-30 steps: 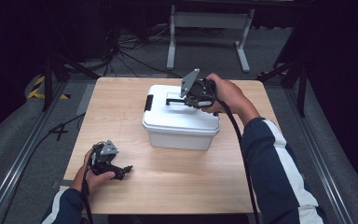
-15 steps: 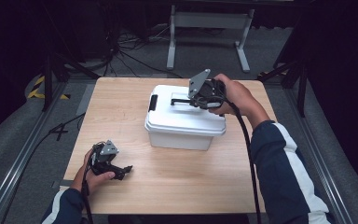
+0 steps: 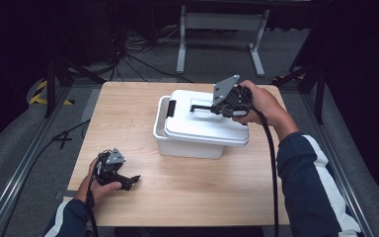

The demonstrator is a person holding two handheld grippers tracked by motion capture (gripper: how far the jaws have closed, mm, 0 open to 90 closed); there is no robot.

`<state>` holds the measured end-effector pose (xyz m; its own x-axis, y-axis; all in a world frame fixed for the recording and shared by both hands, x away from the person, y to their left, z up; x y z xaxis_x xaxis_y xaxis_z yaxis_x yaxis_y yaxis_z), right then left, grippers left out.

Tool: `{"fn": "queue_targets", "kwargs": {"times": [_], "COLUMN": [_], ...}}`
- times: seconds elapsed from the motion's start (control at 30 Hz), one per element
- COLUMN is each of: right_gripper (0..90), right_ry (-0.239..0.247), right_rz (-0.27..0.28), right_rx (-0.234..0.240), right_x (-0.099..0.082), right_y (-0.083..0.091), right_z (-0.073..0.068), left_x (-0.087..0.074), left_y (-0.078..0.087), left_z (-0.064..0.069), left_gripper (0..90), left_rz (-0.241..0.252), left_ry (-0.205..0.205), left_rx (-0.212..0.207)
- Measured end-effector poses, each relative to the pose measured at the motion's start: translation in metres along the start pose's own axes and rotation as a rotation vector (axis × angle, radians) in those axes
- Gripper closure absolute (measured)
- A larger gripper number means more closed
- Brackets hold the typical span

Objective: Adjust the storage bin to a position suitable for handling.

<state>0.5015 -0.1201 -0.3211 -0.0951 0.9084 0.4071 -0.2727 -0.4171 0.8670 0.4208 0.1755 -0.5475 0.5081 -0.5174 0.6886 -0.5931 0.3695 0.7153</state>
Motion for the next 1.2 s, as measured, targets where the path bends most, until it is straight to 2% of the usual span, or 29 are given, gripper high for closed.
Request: {"fn": "queue_targets", "kwargs": {"times": [0.6, 0.7, 1.2], "right_gripper": [84.8, 84.8, 84.8], "right_ry": [-0.053, -0.065, -0.146], "right_rz": [-0.005, 0.007, 0.022], "right_rx": [-0.061, -0.076, -0.122], "right_x": [-0.046, -0.053, -0.105], "right_y": [0.036, 0.042, 0.073], "right_z": [-0.003, -0.003, -0.006], "left_x": [0.0, 0.0, 0.0], "left_y": [0.0, 0.0, 0.0], "left_z": [0.0, 0.0, 0.0], "left_gripper": [0.2, 0.2, 0.2], "left_rz": [0.001, 0.001, -0.002], "left_ry": [0.001, 0.0, 0.0], "left_rx": [0.0, 0.0, -0.002]}}
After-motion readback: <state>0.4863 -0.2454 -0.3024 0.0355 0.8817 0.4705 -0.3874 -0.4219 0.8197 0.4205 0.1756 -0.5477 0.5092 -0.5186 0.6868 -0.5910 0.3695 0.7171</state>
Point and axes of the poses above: each handheld gripper's, and its own axes: y roughly backward along the jaws, x roughly out of its top, z roughly to its right, the point moved 9 cm from there along -y, roughly forward along the jaws, and after that the axes turned 11 degrees about x, right-handed, at the moved point
